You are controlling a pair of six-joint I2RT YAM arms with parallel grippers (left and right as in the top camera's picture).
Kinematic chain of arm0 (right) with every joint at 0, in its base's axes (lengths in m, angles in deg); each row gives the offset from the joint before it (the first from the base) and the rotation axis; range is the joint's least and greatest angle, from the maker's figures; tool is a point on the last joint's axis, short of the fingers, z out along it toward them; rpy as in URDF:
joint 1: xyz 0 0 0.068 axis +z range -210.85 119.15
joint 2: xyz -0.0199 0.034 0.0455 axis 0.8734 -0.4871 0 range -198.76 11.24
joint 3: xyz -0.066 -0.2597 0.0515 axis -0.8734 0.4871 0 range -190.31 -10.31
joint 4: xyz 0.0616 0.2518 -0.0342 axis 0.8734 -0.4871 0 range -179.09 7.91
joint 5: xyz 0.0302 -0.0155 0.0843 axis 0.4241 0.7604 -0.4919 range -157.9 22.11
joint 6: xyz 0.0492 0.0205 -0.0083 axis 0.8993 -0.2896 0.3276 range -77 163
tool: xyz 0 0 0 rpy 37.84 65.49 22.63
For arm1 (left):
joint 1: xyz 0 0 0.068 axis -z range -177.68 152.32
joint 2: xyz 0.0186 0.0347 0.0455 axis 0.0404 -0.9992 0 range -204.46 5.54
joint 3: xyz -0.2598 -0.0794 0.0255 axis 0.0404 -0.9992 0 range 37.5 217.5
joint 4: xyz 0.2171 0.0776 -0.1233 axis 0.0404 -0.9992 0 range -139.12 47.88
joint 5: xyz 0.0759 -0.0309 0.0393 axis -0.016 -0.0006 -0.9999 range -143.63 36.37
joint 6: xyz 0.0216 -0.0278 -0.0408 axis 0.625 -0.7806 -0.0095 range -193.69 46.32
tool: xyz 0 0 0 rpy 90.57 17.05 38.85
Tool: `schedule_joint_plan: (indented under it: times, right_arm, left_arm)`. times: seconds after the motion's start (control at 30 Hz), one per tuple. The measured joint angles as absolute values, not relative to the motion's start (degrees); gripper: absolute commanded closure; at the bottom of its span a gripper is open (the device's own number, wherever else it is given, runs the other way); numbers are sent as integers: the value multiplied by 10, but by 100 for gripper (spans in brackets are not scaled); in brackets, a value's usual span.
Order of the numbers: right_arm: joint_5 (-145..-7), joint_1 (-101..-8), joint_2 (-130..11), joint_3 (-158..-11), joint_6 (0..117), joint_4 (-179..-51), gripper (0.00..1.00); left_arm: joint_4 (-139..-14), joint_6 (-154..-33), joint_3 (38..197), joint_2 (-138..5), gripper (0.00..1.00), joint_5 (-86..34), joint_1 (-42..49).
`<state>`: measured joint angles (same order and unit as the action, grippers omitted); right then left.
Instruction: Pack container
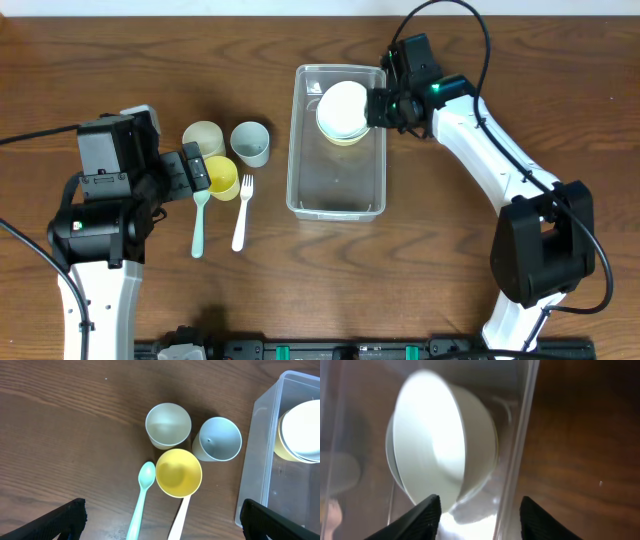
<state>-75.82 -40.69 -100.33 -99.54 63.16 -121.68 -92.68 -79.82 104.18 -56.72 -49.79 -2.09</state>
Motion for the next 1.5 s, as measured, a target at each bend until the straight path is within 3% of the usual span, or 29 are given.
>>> schedule_joint_plan:
  times: [0.13, 0.2, 0.27, 0.47, 0.97, 1.4, 1.47, 1.5]
  right_arm:
    - [-762, -406, -995, -998, 631, -1250, 55]
    - [-760, -405, -980, -998, 629, -1244, 80]
    - [-760, -404, -963, -1000, 630, -1233, 96]
    - [-760, -401, -932, -1017, 645, -1187, 90]
    - [-760, -394, -1044, -1016, 665, -1140, 96]
    - [-761, -394, -1050, -1017, 671, -1146, 99]
    - [-761, -394, -1048, -1017, 671, -1146, 94]
    - [-761, -394, -1047, -1017, 670, -1146, 83]
  left_arm:
    - [-927, -798, 1042, -567, 2, -498, -21]
    - [-927, -798, 1042, -567, 2, -498, -21]
    - [-927, -798, 1042, -567, 2, -498, -21]
    - [-927, -798, 1042, -567, 2, -498, -21]
    - [-927, -798, 1042, -567, 2, -498, -21]
    - [-927, -798, 1042, -567, 2, -498, -21]
    - [-927, -798, 1042, -567, 2, -498, -21]
    - [-927, -798, 1042, -567, 2, -498, -21]
